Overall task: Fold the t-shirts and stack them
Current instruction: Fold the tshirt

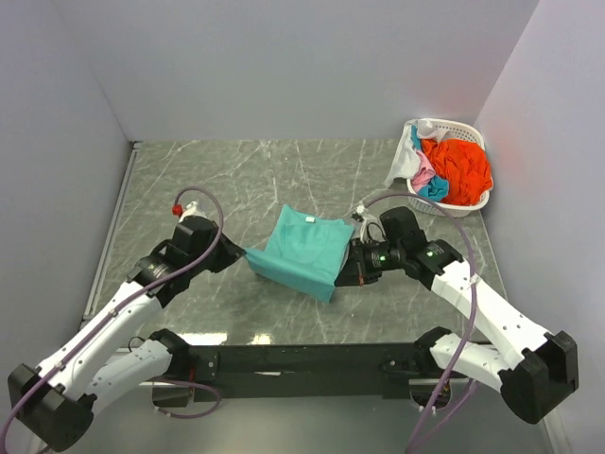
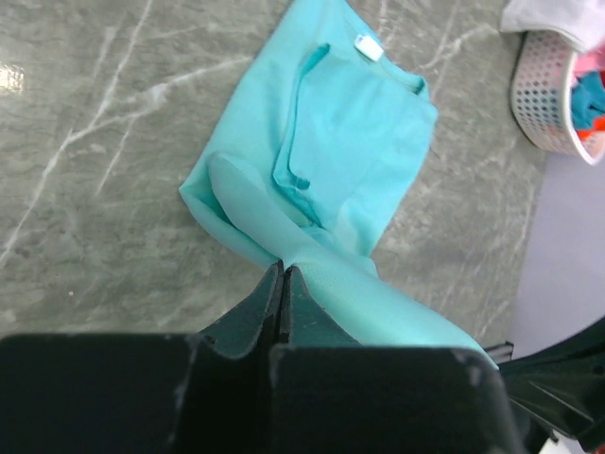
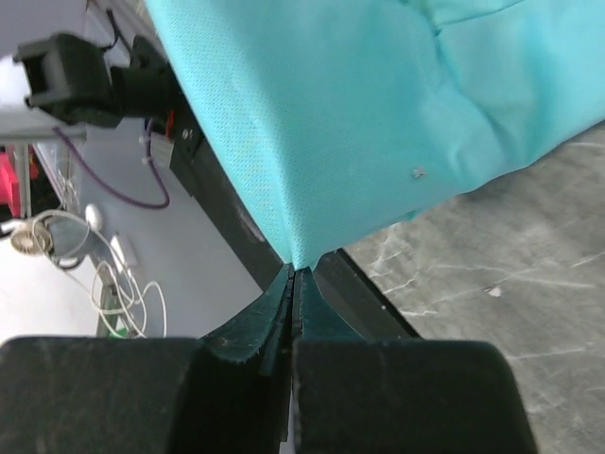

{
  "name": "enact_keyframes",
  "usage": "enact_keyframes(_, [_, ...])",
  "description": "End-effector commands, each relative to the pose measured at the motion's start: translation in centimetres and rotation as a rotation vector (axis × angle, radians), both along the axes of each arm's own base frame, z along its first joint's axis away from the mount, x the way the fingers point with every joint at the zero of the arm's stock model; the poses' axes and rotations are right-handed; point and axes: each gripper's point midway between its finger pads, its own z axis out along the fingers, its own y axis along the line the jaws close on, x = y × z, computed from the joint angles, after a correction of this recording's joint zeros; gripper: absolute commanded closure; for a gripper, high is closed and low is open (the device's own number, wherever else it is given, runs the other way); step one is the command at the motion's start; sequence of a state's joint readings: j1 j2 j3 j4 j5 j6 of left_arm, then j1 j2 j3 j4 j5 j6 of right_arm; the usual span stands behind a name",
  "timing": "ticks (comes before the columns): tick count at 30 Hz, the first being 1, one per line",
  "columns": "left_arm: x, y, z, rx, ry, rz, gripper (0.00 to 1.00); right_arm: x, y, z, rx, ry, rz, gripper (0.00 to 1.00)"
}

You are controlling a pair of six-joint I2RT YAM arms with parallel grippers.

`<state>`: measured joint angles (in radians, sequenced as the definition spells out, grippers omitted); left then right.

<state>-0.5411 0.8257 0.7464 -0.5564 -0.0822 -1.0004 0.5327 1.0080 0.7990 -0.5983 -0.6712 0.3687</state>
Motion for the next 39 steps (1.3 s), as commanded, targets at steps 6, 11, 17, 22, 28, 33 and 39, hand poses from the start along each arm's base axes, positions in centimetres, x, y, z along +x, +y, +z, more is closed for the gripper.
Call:
enact_keyframes(6, [4.7,-0.9,3.8,-0.013,-0.117,0.067,0.99,4.0,-1.2,0.2,0.004,-0.058,-0.111,1.00])
enact_keyframes(11, [7.0,-1.3,4.4,0.011,-0.123,0.063,0.99,6.6,-2.5,0.0,-0.027,-0.077,-0.198,1.00])
enact_keyframes(17, [9.8,-2.2,4.8,-0.005,-0.134,0.033,0.99,9.4,-2.6,-0.2,-0.007,-0.077,-0.236,1.00])
enact_keyframes(22, [12.0,-2.5,4.4,0.003,-0.127,0.024,0.99,12.3,-3.7,-0.3,-0.043,-0.095,-0.312,1.00])
enact_keyframes(28, [14.6,-2.8,3.6,0.011,-0.120,0.016,0.99,14.5,-4.8,-0.8,-0.087,-0.101,-0.358,1.00])
enact_keyframes(33, [16.7,-4.1,2.4,0.006,-0.086,-0.025,0.99,16.3,-5.4,-1.8,-0.111,-0.086,-0.395,1.00])
enact_keyframes(39, [19.3,-4.8,0.6,0.013,-0.053,-0.032,0.99,19.0,-6.0,-2.5,-0.131,-0.085,-0.417,1.00])
